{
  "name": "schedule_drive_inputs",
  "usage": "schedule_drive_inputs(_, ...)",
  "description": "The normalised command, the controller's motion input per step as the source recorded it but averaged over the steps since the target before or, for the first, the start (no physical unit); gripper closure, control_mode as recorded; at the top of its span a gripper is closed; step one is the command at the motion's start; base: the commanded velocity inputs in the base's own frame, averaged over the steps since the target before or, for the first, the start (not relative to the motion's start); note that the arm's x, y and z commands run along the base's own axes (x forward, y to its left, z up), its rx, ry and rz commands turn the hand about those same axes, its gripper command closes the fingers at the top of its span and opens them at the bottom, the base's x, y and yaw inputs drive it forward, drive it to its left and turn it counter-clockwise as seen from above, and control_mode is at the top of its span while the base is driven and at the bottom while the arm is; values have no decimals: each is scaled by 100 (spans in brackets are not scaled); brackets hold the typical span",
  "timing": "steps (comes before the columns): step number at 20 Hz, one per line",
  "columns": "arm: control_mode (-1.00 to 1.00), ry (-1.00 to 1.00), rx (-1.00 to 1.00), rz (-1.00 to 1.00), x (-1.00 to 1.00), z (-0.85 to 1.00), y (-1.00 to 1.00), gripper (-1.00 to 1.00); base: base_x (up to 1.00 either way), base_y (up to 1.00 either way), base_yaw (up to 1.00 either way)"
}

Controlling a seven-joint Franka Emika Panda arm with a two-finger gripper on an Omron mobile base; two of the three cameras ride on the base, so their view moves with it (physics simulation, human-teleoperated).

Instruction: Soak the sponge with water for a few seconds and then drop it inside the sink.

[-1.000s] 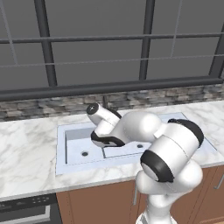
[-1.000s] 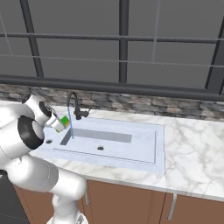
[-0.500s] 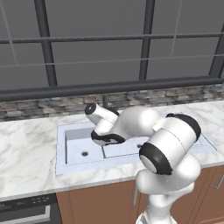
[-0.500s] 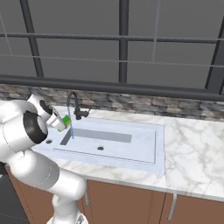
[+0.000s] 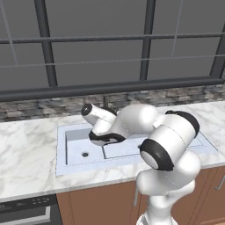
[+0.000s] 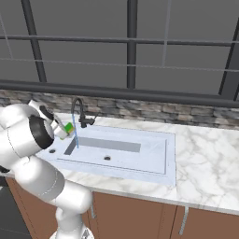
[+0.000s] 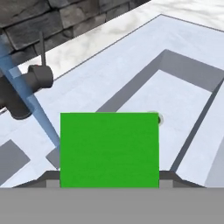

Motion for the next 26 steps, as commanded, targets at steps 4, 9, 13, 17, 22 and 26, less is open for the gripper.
schedule_drive_inputs(4,-100,0,0,0,0,0,4,100,0,0,0)
schedule_drive_inputs(9,-100,0,0,0,3,0,0,100,0,0,0)
schedule_drive_inputs(13,-100,0,0,0,16,-3,0,100,0,0,0)
schedule_drive_inputs(17,-100,0,0,0,19,-6,0,100,0,0,0)
schedule_drive_inputs(22,-100,0,0,0,15,-8,0,100,0,0,0)
schedule_drive_inputs(26,-100,0,0,0,14,-9,0,100,0,0,0)
